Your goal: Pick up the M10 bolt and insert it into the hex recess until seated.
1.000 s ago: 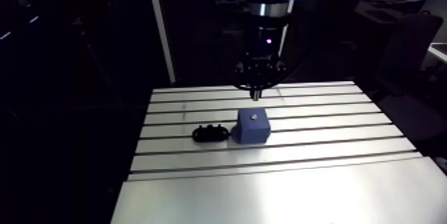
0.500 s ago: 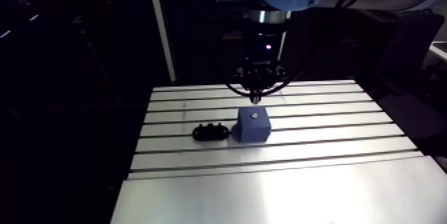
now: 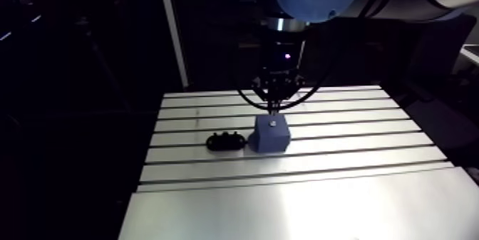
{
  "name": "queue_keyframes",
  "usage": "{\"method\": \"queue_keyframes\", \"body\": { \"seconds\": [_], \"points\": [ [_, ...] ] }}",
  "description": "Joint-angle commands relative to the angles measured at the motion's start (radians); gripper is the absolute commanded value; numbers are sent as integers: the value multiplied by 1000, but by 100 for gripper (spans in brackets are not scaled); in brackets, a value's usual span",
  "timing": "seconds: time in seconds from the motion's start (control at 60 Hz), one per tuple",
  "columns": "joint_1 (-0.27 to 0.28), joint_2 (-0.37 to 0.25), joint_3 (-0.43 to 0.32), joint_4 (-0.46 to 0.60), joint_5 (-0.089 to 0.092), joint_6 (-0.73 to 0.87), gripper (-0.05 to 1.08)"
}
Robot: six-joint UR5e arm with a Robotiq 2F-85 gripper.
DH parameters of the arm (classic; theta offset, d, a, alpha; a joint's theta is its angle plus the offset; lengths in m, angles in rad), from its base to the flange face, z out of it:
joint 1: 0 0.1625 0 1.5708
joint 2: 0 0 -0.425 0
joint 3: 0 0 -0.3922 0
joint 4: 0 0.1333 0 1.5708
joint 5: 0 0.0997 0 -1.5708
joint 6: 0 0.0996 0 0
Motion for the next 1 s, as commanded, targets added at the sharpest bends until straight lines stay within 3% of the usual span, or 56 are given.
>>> {"method": "queue_keyframes", "body": {
  "seconds": [0.017, 0.467, 0.65, 1.0],
  "points": [
    [0, 2, 3, 0, 0, -3, 108],
    [-4, 14, 9, -3, -2, 0, 108],
    [-8, 16, 21, -50, -29, -5, 108],
    [-8, 17, 20, -48, -25, -6, 108]
  ]
}}
